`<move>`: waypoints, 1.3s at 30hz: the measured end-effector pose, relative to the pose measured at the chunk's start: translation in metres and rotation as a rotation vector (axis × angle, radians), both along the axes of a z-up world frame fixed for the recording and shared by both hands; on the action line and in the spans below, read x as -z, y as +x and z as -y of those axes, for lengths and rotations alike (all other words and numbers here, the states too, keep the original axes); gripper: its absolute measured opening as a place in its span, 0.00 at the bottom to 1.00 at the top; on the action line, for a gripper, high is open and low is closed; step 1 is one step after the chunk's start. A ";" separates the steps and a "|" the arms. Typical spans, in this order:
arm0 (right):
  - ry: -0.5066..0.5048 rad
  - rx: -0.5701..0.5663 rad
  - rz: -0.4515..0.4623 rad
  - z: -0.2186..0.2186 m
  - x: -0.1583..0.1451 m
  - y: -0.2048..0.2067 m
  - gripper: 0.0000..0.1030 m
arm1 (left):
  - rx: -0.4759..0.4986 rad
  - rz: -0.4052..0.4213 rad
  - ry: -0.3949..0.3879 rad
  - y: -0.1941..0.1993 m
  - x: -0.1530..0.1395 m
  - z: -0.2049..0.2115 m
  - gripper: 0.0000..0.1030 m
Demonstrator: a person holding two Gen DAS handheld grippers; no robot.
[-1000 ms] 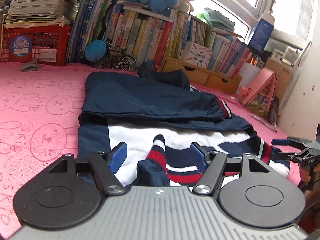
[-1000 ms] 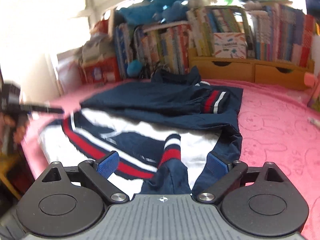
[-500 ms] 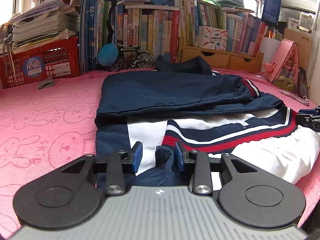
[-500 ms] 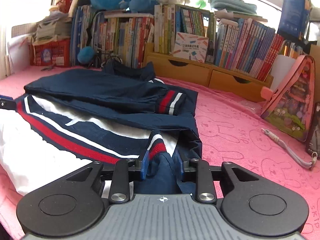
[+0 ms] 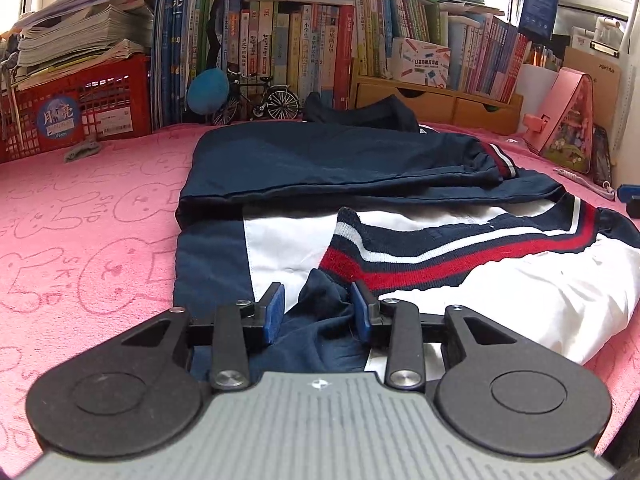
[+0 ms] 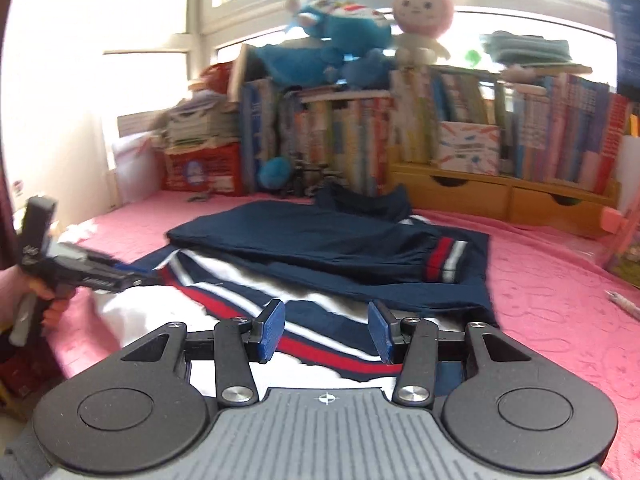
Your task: Fold clothes
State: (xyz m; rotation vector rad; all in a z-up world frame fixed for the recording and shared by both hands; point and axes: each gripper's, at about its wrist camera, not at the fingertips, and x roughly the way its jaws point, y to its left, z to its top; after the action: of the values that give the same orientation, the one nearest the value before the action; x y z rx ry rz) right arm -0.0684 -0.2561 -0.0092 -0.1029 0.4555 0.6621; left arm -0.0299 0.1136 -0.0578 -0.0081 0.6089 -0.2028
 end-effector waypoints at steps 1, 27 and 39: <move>-0.016 -0.059 -0.014 -0.016 0.004 -0.004 0.46 | 0.000 0.005 -0.002 -0.001 0.001 0.000 0.35; -0.235 0.216 -0.051 0.013 0.033 0.056 0.84 | 0.153 0.003 -0.238 0.019 -0.019 -0.015 0.83; 0.047 0.250 -0.088 0.026 -0.002 0.040 0.12 | 0.024 0.111 -0.207 -0.002 -0.054 -0.009 0.14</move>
State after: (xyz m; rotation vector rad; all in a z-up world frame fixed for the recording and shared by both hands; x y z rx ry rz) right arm -0.0283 -0.2823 -0.0073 0.0278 0.5272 0.4322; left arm -0.0321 0.1221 -0.0041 -0.1885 0.4756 -0.2875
